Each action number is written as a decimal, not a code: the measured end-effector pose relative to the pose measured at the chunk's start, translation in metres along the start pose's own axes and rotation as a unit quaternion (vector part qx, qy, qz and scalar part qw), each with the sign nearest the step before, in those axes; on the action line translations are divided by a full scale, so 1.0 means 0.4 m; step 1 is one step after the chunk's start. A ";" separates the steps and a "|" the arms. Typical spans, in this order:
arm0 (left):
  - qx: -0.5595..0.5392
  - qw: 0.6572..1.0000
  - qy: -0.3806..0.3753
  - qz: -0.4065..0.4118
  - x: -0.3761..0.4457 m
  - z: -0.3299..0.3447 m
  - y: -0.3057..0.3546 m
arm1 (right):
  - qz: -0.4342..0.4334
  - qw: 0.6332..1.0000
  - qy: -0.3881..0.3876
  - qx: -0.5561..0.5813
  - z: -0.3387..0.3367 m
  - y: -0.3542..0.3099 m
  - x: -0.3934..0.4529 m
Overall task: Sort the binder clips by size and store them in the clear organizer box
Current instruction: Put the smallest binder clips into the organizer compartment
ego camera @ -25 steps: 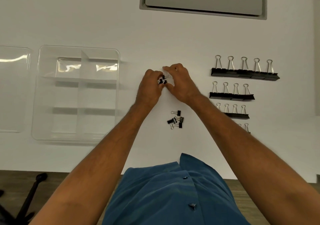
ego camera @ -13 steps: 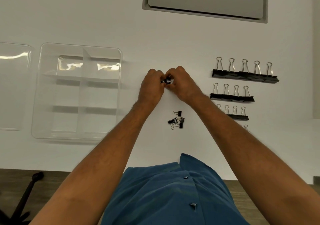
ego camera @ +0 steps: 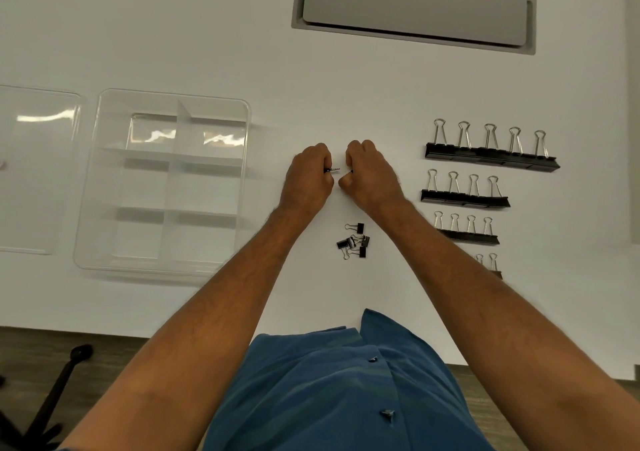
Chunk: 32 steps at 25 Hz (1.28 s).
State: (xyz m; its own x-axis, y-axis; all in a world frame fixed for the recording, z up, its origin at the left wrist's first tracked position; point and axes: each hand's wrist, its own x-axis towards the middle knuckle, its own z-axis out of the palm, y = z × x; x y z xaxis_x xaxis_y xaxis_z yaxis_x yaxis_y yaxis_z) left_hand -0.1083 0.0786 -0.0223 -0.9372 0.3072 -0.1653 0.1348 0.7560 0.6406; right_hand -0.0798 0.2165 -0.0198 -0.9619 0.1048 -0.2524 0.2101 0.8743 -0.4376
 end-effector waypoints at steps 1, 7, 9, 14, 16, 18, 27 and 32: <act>-0.003 1.000 0.004 -0.004 -0.003 0.002 0.000 | -0.013 1.000 0.010 -0.012 0.003 0.001 -0.006; -0.077 0.996 0.028 -0.037 -0.030 0.008 -0.004 | -0.038 0.999 0.019 -0.031 0.009 0.038 -0.045; -0.095 0.993 0.033 -0.055 -0.037 0.004 0.002 | -0.054 0.998 0.009 -0.029 0.007 0.046 -0.046; -0.127 0.983 0.039 -0.125 -0.069 -0.010 0.048 | -0.029 0.998 -0.025 0.043 -0.033 0.071 -0.038; -0.134 0.980 0.055 -0.135 -0.087 -0.018 0.069 | -0.028 0.996 -0.038 0.078 -0.042 0.081 -0.034; -0.146 0.976 0.074 -0.146 -0.111 -0.021 0.082 | -0.003 0.987 -0.053 0.153 -0.049 0.081 -0.027; -0.132 0.961 0.173 -0.173 -0.166 -0.172 0.066 | -0.010 0.958 -0.057 0.280 -0.114 -0.053 0.004; -0.120 0.956 0.208 -0.169 -0.119 -0.303 0.009 | -0.060 0.959 -0.038 0.274 -0.162 -0.208 0.037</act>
State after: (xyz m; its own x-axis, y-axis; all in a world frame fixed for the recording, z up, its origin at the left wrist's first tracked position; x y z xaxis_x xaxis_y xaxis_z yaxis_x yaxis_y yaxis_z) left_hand -0.1022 -0.0034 0.0787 -0.9677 -0.2253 -0.1128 -0.2293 0.6018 0.7650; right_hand -0.1230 0.1759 0.0687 -0.9738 -0.0345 -0.2246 0.1785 0.4957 -0.8500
